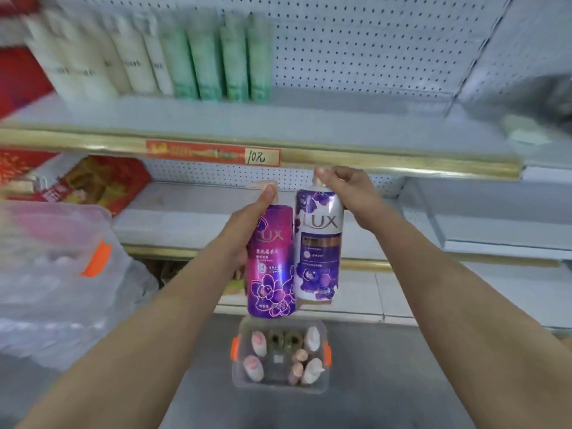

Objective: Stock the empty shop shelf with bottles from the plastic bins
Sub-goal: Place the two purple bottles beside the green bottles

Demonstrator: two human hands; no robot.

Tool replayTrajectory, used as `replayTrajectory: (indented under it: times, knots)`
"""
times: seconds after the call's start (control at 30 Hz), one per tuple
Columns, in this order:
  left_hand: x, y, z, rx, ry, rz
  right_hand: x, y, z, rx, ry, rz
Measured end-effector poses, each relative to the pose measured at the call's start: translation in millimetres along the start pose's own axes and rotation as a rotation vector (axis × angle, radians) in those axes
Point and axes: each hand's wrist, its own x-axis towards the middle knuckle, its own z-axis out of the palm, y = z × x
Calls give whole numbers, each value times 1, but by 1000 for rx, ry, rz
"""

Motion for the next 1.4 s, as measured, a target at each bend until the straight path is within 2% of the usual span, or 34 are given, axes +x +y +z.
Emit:
replayTrajectory:
  times: [0.23,0.37,0.6,0.83,0.97,1.2,1.4]
  knots:
    - [6,106,4,66,-26,155,36,-106,-35,10,33,-197]
    - [33,153,-6,74,-47,218,71,-146,-47,-5,108,-278]
    - [92,202,-33,74,-109,221,138,-173,-45,-6,276,-340]
    - [136,223,-42,70,-114,234,202,-167,-38,0,259,-336]
    - [152,225,-37,43,-58,276,230,-165,-43,20,193,-355]
    - [153,220,-8,-34,90,300,254,-164,-66,-120,-42,-389]
    - [156,223,10,-37,130,307,261,-155,-94,-344,-359,-338]
